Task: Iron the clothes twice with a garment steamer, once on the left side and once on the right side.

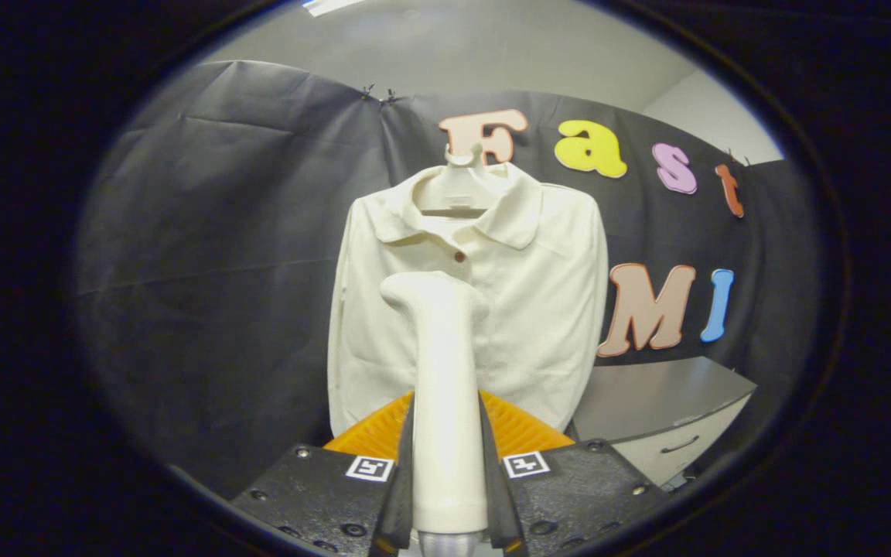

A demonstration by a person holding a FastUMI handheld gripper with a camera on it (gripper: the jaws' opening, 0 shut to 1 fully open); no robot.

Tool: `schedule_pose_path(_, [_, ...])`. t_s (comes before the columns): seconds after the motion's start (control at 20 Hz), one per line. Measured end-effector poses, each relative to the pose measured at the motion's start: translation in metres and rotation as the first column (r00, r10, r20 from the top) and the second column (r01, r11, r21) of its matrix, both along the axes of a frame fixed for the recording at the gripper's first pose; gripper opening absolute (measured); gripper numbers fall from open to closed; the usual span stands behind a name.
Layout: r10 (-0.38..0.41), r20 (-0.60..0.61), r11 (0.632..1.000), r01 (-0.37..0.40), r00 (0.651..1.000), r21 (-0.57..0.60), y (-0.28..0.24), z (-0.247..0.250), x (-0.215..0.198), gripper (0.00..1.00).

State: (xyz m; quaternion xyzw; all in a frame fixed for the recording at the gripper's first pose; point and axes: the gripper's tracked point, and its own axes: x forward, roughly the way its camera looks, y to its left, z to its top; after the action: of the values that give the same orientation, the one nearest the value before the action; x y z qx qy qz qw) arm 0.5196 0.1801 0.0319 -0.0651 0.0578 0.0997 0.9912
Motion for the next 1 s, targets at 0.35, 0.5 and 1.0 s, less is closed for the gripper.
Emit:
schedule_pose_path(0.35, [0.050,-0.007,0.998,-0.050,0.999,0.032,0.035,-0.014,0.038,0.38])
schedule_pose_path(0.5, [0.018,-0.032,0.998,-0.016,0.999,0.054,0.040,-0.035,0.044,0.38])
schedule_pose_path(1.0, [-0.140,-0.199,0.982,0.161,0.970,0.097,0.075,-0.093,0.066,0.36])
